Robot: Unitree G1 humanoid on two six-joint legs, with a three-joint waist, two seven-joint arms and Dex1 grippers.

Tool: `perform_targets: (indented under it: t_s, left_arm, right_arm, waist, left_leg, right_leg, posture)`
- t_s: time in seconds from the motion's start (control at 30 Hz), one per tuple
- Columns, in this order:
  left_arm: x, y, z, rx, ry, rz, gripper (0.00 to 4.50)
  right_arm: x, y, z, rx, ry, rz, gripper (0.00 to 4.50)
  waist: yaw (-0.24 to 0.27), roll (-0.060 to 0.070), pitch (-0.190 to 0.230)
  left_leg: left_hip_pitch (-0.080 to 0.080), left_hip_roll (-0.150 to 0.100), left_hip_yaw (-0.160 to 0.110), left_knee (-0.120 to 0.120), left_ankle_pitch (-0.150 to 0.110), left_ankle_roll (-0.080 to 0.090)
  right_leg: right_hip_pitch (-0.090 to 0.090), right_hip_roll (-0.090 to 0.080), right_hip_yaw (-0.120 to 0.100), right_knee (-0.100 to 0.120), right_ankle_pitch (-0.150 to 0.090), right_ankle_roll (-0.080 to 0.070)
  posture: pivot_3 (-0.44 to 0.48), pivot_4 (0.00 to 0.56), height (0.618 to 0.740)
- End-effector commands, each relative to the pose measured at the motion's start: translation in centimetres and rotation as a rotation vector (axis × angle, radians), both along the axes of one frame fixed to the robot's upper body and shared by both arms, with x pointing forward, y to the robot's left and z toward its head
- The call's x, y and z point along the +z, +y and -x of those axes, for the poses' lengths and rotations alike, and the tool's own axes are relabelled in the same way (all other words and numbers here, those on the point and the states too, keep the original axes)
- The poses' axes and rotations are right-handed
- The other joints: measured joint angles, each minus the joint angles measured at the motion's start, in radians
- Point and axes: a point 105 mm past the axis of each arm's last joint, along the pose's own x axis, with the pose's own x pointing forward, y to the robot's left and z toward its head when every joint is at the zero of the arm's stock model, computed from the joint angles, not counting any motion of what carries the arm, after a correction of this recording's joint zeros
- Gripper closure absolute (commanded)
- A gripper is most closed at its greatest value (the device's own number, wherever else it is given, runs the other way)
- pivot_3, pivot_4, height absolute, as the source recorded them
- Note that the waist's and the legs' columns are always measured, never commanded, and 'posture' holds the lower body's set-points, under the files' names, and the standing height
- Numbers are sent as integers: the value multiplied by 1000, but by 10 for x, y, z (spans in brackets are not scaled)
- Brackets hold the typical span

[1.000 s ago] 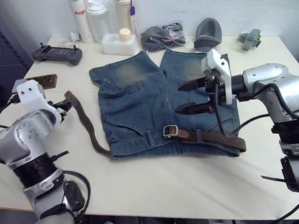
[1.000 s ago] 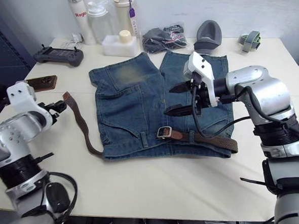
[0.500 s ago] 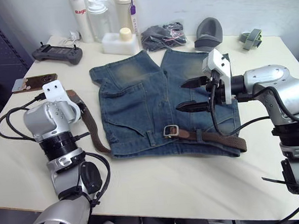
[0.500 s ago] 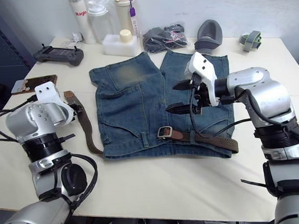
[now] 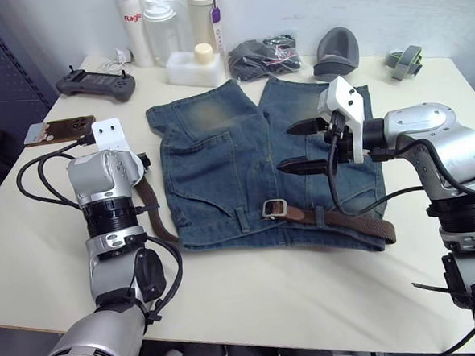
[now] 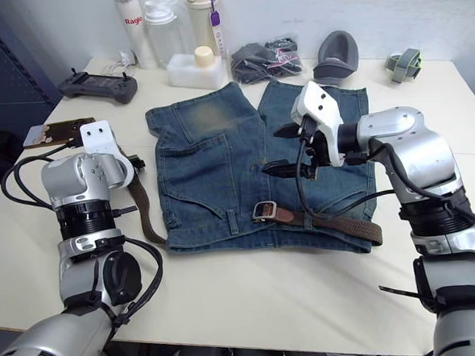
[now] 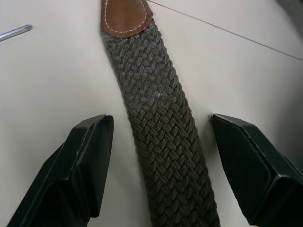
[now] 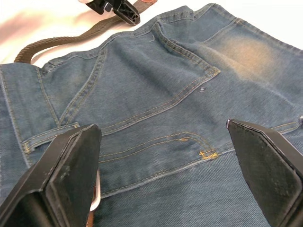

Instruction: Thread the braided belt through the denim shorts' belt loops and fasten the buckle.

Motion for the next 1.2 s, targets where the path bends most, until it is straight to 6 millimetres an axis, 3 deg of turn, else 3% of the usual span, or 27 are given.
perform_targets:
  t_s: [0.03, 0.17, 0.2, 0.27, 0.37, 0.5, 0.67, 0.87, 0.97, 1.03, 1.13, 1.2]
  left_arm:
    - [-3, -5, 0, -13, 5, -59, 854]
    - [-14, -2, 5, 23, 58, -54, 854]
    - [-18, 2, 9, 49, 83, -62, 1094]
    - [-24, 12, 16, 94, 129, -103, 1659]
    - [-27, 23, 22, 146, 164, -137, 2895]
    - [-13, 31, 25, 187, 139, -234, 4484]
    - [13, 31, 22, 184, 56, -388, 4484]
    - [36, 8, 22, 49, -105, -661, 4484]
    - [40, -33, 21, -179, -243, -672, 4484]
    - [42, -42, 22, -242, -276, -683, 4484]
    - [64, -95, 29, -658, -507, -684, 4484]
    - [68, -107, 37, -810, -572, -689, 4484]
  right_arm:
    - [13, 0, 0, 7, -55, -5, 0]
    - [11, 0, -1, 3, -56, 2, 0]
    - [11, 1, -2, 3, -57, 4, 0]
    - [10, 1, -2, 1, -61, 6, 0]
    - [10, 2, -5, -4, -67, 6, 0]
    - [7, 5, -6, 1, -66, 3, 0]
    - [9, 8, -10, 3, -75, 1, 0]
    - [12, 13, -7, 20, -84, -11, 0]
    - [10, 12, -8, 12, -108, -15, 0]
    - [9, 11, -8, 7, -120, -15, 0]
    - [4, 15, -7, 19, -191, 42, 0]
    - [3, 20, -5, 41, -260, 75, 0]
  waist:
    - [0, 0, 0]
    - [1, 0, 0]
    - [1, 0, 0]
    - [-1, 0, 0]
    - [-15, 0, 0]
    - [-28, 0, 0]
    - [-25, -1, 0]
    - [-21, -2, 1]
    - [-20, -2, 1]
    - [-19, -2, 1]
    - [-21, -2, 1]
    - [-27, -2, 1]
  left_leg:
    - [0, 0, 0, 0, 0, 0]
    - [0, -1, 0, 0, 0, 0]
    - [0, -1, 0, 0, 0, 0]
    - [0, -1, 0, 0, 0, 0]
    - [1, -1, 1, -1, 1, 0]
    - [5, 0, 5, -5, 4, -2]
    - [6, 0, 5, -5, 5, -3]
    - [5, 0, 4, -5, 5, -3]
    - [5, 0, 4, -6, 5, -3]
    - [5, 0, 4, -6, 5, -3]
    - [4, 0, 4, -5, 5, -2]
    - [4, 0, 4, -6, 5, -2]
  right_leg:
    - [0, 0, 0, 0, 0, 0]
    - [0, -1, 0, 0, 0, 0]
    - [0, -1, 0, 0, 0, 0]
    - [0, -1, 0, 0, 0, 0]
    - [0, -1, 0, 0, 0, 0]
    - [0, -1, 0, 1, 0, 0]
    - [0, -1, 0, 3, 0, 0]
    - [0, -2, 0, 1, 0, 0]
    - [0, -2, 0, 1, 0, 0]
    - [0, -2, -1, 0, 0, 0]
    - [0, -2, -1, -1, 0, 0]
    - [0, -2, -1, -1, 0, 0]
  posture:
    - [0, 150, 656]
    - [0, 150, 656]
    - [0, 150, 656]
    - [0, 150, 656]
    - [0, 150, 656]
    - [0, 150, 656]
    - [0, 150, 656]
    - [0, 150, 656]
    - [0, 150, 656]
    - [0, 150, 656]
    - [0, 150, 656]
    - [0, 150, 656]
